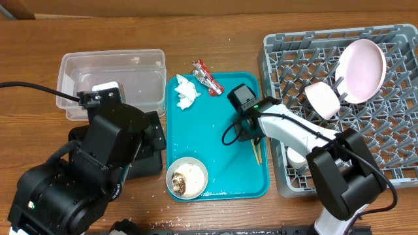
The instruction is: Sort waste into correct bins and load items into the dishwasher
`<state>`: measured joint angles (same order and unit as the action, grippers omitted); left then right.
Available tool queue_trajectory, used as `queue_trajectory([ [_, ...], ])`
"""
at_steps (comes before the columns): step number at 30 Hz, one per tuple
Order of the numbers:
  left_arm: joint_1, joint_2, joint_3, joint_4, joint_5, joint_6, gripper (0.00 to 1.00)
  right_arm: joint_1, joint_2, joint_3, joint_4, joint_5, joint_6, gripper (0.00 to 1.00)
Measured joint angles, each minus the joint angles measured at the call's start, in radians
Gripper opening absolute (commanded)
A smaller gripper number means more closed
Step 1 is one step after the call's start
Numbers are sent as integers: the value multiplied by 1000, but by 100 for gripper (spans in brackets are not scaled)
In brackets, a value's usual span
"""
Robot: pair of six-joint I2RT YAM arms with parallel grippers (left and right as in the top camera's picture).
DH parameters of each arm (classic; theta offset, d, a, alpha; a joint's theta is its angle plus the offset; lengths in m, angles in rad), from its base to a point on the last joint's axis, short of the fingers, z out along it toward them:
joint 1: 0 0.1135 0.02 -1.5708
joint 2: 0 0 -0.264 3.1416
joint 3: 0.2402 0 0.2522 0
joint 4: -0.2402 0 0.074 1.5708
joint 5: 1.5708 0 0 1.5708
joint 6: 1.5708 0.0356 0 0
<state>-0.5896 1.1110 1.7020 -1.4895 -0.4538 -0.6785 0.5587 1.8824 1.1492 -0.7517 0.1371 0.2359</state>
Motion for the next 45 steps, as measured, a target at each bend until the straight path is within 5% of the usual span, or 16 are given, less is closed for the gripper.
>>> queue_trajectory([
  [17,0,0,0,0,0,0,100,39,-145,248,-267,18,31,4],
  [25,0,0,0,0,0,0,100,-151,-353,343,-265,87,24,4],
  [35,0,0,0,0,0,0,100,-271,-123,327,-227,73,-93,4],
  [40,0,0,0,0,0,0,100,-275,-75,319,-245,72,-104,38],
  [45,0,0,0,0,0,0,100,-204,-126,319,-285,50,-102,42],
])
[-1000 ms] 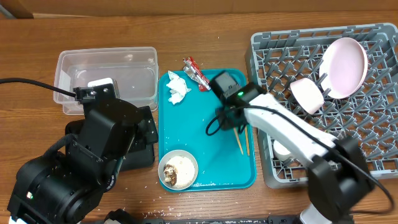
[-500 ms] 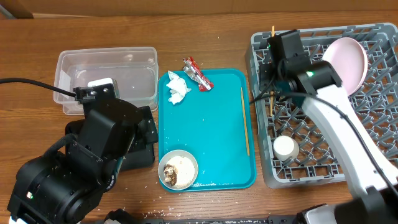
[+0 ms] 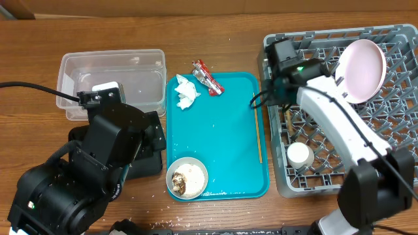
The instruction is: Sort waste into correct bins and load items into the dishwasher
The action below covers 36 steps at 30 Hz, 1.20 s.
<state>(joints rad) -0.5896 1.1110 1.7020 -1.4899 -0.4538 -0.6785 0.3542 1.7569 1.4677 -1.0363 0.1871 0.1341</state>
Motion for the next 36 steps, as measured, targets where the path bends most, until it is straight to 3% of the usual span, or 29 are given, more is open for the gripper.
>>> queue_trajectory([
  [9,0,0,0,0,0,0,100,239,-45,-24,42,-3,126,41],
  [16,0,0,0,0,0,0,100,241,110,-160,137,71,209,41],
  [28,0,0,0,0,0,0,100,224,227,-171,179,93,232,40],
  [33,0,0,0,0,0,0,100,212,230,-164,174,86,229,21],
  [36,0,0,0,0,0,0,100,211,232,-164,171,74,231,21],
])
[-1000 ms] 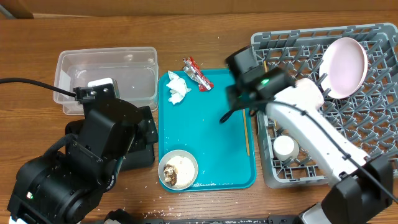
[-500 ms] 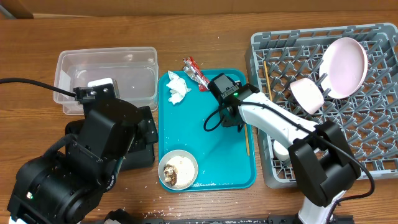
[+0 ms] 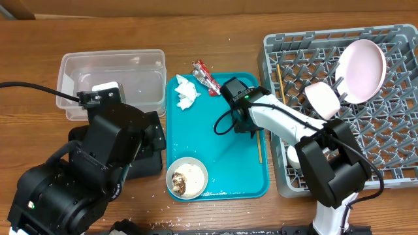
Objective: Sort waste into correct bins and load items into the dishwasher
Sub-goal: 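Return the right gripper to the remaining chopstick on the tray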
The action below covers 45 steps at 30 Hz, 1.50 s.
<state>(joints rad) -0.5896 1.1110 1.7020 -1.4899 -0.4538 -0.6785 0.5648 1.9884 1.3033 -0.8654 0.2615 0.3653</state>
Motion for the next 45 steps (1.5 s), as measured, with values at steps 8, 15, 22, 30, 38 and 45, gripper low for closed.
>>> queue_trajectory([
  [8,0,0,0,0,0,0,100,0,0,0,-29,3,-12,18],
  [15,0,0,0,0,0,0,100,5,-3,0,-58,31,-24,25],
  [22,0,0,0,0,0,0,100,5,-5,-2,-61,30,-26,25],
  [30,0,0,0,0,0,0,100,35,-8,-2,-66,23,-66,25],
  [38,0,0,0,0,0,0,100,71,-95,-2,-57,14,-77,29],
  [45,0,0,0,0,0,0,100,42,-129,-27,21,0,-79,29],
])
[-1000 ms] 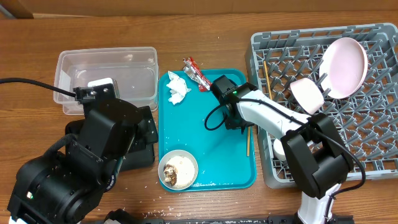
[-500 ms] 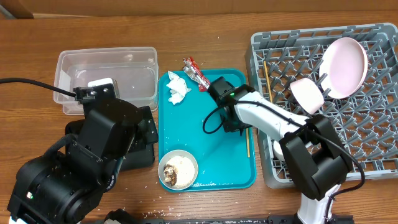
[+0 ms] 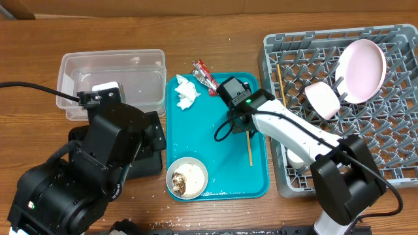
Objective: Sort waste into correct bins and load items into the dishwasher
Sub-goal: 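Return the right gripper to the remaining chopstick on the tray, then grasp the remaining wooden chopstick with the right gripper and carry it into the rack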
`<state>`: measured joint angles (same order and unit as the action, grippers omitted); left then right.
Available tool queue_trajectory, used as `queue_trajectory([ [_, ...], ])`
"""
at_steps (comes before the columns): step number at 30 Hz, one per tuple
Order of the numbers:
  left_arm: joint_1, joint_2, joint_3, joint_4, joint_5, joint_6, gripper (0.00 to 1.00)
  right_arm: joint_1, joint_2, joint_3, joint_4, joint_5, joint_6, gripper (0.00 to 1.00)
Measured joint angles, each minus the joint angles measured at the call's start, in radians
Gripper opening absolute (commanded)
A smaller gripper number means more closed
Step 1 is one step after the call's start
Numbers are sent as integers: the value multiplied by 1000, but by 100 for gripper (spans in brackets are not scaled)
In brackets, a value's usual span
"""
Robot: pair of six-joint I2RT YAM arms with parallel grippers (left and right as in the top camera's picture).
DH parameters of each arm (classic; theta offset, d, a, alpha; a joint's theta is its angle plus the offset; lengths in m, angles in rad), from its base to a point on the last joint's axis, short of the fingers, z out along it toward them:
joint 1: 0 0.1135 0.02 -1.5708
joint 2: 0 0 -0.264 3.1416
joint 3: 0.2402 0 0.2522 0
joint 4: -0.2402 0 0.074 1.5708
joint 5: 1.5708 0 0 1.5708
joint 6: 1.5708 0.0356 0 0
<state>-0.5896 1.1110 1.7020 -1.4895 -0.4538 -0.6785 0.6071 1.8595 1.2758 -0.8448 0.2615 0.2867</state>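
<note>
My right gripper (image 3: 243, 125) hangs low over the teal tray (image 3: 215, 163), shut on the upper end of a wooden chopstick (image 3: 249, 149) that trails toward the tray's front. A second chopstick (image 3: 279, 78) lies in the grey dish rack (image 3: 392, 163) by its left wall. On the tray are a crumpled napkin (image 3: 186, 93), a red wrapper (image 3: 206, 77) and a bowl of food scraps (image 3: 187, 177). My left arm (image 3: 111, 150) sits folded at the left, its fingers hidden.
A clear plastic bin (image 3: 130, 72) stands at the back left, and a black bin (image 3: 147, 163) lies partly under the left arm. The rack holds a pink plate (image 3: 361, 62), a pink bowl (image 3: 322, 99) and a white cup (image 3: 297, 156).
The right gripper stayed over the tray's right half. The chopstick on the tray sits further left than before, its top end now under the gripper. The left arm is unchanged.
First the right gripper was low over the tray by the chopsticks. Then it was over the rack's left side with one chopstick, another left on the tray. Then that chopstick lay in the rack and the gripper was back over the tray, now holding the second.
</note>
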Motion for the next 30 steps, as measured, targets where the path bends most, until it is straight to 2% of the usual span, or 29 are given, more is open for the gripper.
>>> queue_trajectory([
  [7,0,0,0,0,0,0,100,-24,0,-150,103,-77,-14,26],
  [9,0,0,0,0,0,0,100,-24,-3,-154,105,-90,-21,15],
  [12,0,0,0,0,0,0,100,-24,-3,-154,98,-113,-25,4],
  [19,0,0,0,0,0,0,100,-24,-3,-124,-1,-142,-29,4],
  [23,0,0,0,0,0,0,100,-24,-22,-26,-79,-126,-29,4],
  [30,0,0,0,0,0,0,100,-97,-199,140,-44,27,-36,4],
])
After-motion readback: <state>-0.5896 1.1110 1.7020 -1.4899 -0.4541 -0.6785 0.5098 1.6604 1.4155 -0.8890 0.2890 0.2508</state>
